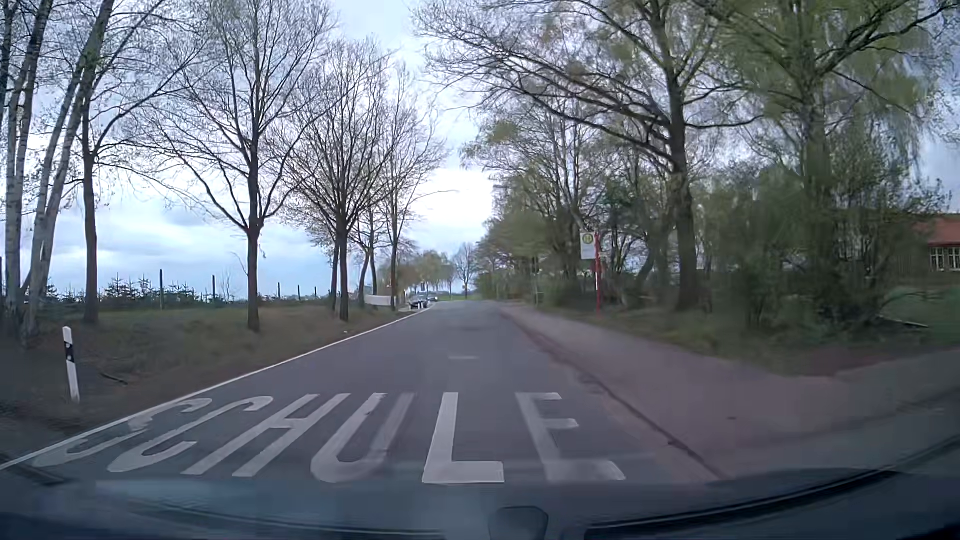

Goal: Follow the waypoints while adhering to traffic rules and regulations

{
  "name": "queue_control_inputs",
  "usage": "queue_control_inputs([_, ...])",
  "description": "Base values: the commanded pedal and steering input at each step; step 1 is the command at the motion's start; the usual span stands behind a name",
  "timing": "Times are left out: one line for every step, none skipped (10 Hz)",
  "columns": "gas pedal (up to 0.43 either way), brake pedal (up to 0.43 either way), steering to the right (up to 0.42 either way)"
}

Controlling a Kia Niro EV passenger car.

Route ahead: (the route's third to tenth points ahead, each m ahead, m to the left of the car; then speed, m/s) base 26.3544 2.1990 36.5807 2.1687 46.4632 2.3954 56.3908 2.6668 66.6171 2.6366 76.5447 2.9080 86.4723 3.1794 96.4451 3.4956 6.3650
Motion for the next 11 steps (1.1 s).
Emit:
queue_control_inputs([0.087,0.000,-0.004])
queue_control_inputs([0.087,0.000,-0.003])
queue_control_inputs([0.087,0.000,-0.003])
queue_control_inputs([0.087,0.000,-0.003])
queue_control_inputs([0.087,0.000,-0.003])
queue_control_inputs([0.087,0.000,-0.002])
queue_control_inputs([0.087,0.000,-0.001])
queue_control_inputs([0.087,0.000,-0.001])
queue_control_inputs([0.087,0.000,-0.001])
queue_control_inputs([0.087,0.000,-0.001])
queue_control_inputs([0.087,0.000,0.000])
